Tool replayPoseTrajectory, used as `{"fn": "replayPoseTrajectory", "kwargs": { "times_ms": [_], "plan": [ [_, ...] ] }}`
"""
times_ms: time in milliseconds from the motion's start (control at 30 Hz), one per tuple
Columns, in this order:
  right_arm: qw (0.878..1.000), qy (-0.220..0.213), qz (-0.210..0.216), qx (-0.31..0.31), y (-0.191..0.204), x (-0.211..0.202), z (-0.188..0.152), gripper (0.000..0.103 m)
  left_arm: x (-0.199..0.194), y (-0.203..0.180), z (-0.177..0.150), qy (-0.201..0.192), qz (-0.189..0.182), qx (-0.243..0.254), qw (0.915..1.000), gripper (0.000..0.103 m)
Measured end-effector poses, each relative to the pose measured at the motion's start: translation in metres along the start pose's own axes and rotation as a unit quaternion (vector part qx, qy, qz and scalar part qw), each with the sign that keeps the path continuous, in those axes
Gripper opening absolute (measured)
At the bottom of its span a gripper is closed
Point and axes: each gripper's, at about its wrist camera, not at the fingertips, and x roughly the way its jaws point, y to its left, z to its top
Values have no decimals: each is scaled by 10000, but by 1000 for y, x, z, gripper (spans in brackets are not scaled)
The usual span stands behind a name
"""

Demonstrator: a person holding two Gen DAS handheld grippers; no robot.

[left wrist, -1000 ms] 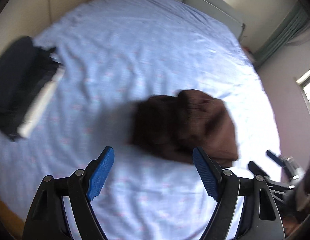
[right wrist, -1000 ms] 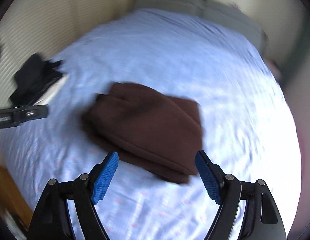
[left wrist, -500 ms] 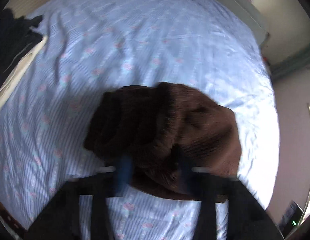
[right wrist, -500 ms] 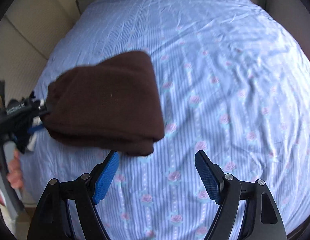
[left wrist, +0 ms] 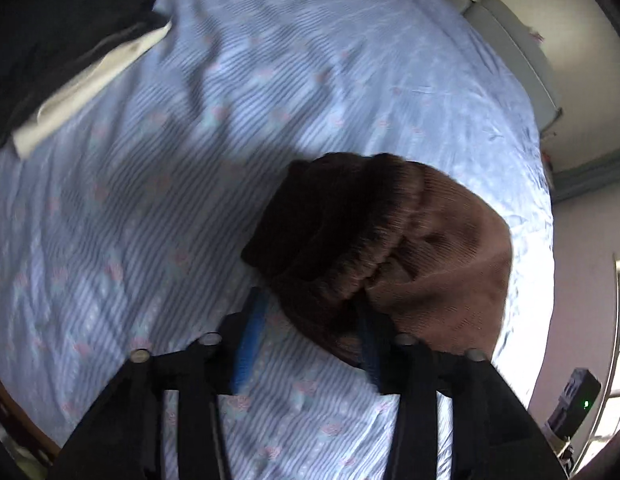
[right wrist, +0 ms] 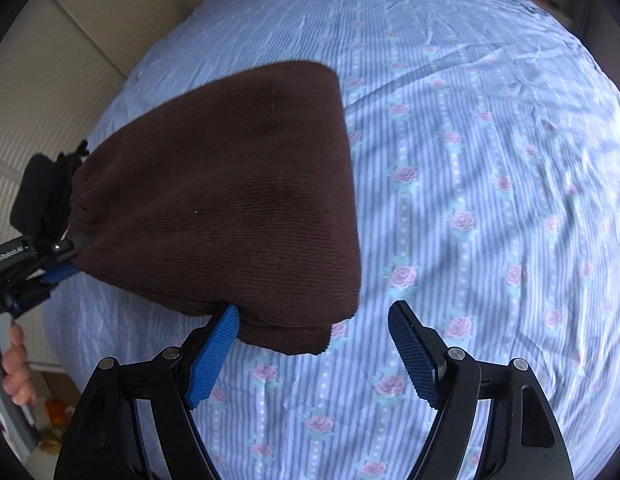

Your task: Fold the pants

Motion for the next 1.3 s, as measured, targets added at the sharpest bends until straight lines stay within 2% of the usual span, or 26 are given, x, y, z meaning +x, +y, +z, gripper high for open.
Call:
{"fn": "replayPoseTrajectory", "kwargs": {
  "times_ms": [133,233,300,400,467,500,567,633,700,900,1067,1133,1233,1300],
  "plan": [
    [10000,44,-7,-57,2,-1,-3,78,11,5,4,-19,-103,-97,9999,69],
    [10000,2,22,27,1,-12,-5,78,26,5,3,150,-242,-172,9994,71],
    [10000,-28,-24,40,1,-18,-8,78,33,7,0,234,-439,-397,9980,71],
    [9999,-4,-106,-45,0,-20,-13,78,41,6,-1,246,-587,-542,9965,70],
    [9998,72,-160,-96,-1,-16,-15,78,45,0,0,256,-682,-534,9959,67],
    [9998,106,-164,-84,-1,-14,-17,78,47,-2,0,269,-772,-507,9954,56],
    [9997,163,-167,-27,0,-12,-18,78,49,-5,4,301,-811,-438,9953,51],
    [9997,197,-165,43,0,-9,-19,78,47,-7,7,358,-881,-291,9950,41],
    [9996,235,-146,70,-1,-6,-21,78,31,-11,9,410,-1052,-240,9933,34],
    [9997,258,-13,52,5,7,-16,78,-51,-65,31,-374,-1606,327,9858,30],
    [9997,201,-31,-129,27,23,6,78,-95,-128,55,-747,-2129,994,9691,28],
    [9998,-35,-73,-192,35,18,17,78,-102,-139,58,-825,-2188,1192,9650,28],
    [9947,-790,-662,53,27,-10,30,77,-102,-135,61,-863,-2062,1256,9666,28],
    [9891,-986,-1049,296,12,-24,31,77,-91,-121,62,-699,-2093,1069,9695,28]
  ]
}}
